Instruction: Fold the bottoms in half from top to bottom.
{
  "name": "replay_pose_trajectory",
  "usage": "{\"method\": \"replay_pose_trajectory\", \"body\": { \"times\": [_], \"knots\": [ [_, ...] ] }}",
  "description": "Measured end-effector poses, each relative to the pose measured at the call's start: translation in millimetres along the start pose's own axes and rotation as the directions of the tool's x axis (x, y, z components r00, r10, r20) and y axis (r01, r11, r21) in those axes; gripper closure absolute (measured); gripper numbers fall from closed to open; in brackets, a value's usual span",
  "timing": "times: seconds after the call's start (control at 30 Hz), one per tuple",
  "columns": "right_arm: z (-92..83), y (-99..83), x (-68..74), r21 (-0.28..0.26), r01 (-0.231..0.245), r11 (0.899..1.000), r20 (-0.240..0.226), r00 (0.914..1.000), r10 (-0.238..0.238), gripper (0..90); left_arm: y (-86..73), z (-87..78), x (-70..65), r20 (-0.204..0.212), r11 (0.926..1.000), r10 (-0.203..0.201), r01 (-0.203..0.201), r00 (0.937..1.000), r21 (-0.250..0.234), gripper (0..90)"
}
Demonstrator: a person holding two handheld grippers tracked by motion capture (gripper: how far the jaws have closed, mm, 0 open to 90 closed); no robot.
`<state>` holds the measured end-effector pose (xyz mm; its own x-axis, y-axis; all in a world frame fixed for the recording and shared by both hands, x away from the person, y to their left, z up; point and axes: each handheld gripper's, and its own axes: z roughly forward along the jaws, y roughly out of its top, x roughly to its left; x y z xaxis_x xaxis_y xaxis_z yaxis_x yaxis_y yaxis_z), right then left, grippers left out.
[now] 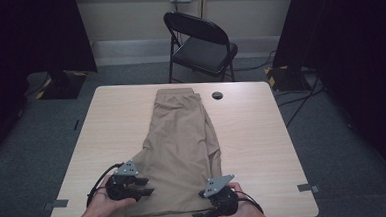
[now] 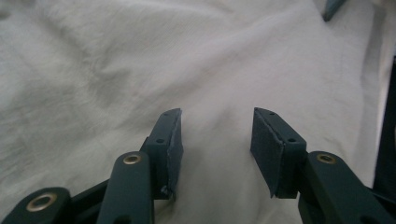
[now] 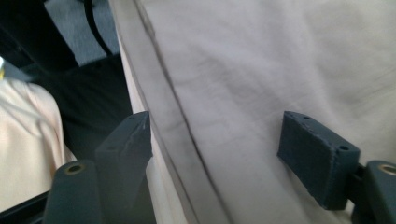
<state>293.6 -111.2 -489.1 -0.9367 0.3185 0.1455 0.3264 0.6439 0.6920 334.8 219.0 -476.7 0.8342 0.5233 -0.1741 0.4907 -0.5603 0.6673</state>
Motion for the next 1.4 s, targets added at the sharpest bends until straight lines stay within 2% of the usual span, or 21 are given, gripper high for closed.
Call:
{"method": "replay_pose_trajectory", "body": {
  "times": [0.13,0.2,0.3,0.43,0.57,0.8,0.87,0.97,1.13,1.17,1.23,1.4],
  "knots": [
    [1.8,-1.6,3.5,0.000,0.033,0.999,0.019,0.9993,-0.033,25.5,0.1,0.5,1.6,0.005,0.9999,-0.010,0.011,0.9999,-0.005,53.4],
    [1.8,-1.9,4.3,-0.001,0.049,0.999,0.049,0.9976,-0.049,31.6,0.1,-0.2,1.7,0.007,0.9999,-0.012,0.012,0.9999,-0.010,53.4],
    [3.8,-4.3,7.0,-0.010,0.110,0.994,0.089,0.9901,-0.109,32.1,0.2,-1.3,1.1,0.015,0.9996,-0.017,0.018,0.9997,-0.022,53.1],
    [3.9,-4.8,7.2,-0.013,0.111,0.994,0.092,0.9897,-0.109,33.0,1.5,-2.7,-0.4,0.027,0.9991,-0.015,0.016,0.9995,-0.040,52.9],
    [2.7,-2.7,5.0,-0.014,0.097,0.995,0.108,0.9896,-0.095,50.6,2.7,-2.9,-2.3,0.040,0.9986,-0.009,0.011,0.9992,-0.052,52.8],
    [7.3,6.9,-1.9,-0.009,0.073,0.997,0.135,0.9882,-0.071,82.5,5.4,-0.7,-7.5,0.060,0.9986,0.026,-0.023,0.9978,-0.047,49.9],
    [8.7,9.2,-4.1,-0.007,0.060,0.998,0.136,0.9889,-0.058,84.9,5.6,-0.2,-9.0,0.067,0.9984,0.034,-0.031,0.9972,-0.047,49.3],
    [9.3,15.0,-9.1,0.009,0.025,1.000,0.113,0.9932,-0.026,86.2,6.1,0.6,-10.4,0.077,0.9980,0.046,-0.042,0.9960,-0.047,46.7],
    [6.9,28.7,-17.3,-0.046,-0.011,0.999,0.098,0.9950,0.015,86.6,7.7,4.4,-14.6,0.119,0.9976,0.058,-0.054,0.9912,-0.043,41.1],
    [6.2,33.1,-20.4,-0.062,-0.019,0.998,0.102,0.9944,0.025,86.6,8.4,4.1,-15.5,0.126,0.9966,0.075,-0.070,0.9891,-0.042,39.9],
    [4.6,41.1,-26.1,-0.088,-0.031,0.996,0.109,0.9932,0.040,86.7,9.2,4.6,-17.6,0.141,0.9959,0.082,-0.075,0.9866,-0.050,38.3],
    [5.4,59.6,-35.9,-0.112,-0.044,0.993,0.115,0.9918,0.057,86.7,10.9,5.0,-19.8,0.185,0.9952,0.091,-0.082,0.9785,-0.053,33.3]
  ]
}}
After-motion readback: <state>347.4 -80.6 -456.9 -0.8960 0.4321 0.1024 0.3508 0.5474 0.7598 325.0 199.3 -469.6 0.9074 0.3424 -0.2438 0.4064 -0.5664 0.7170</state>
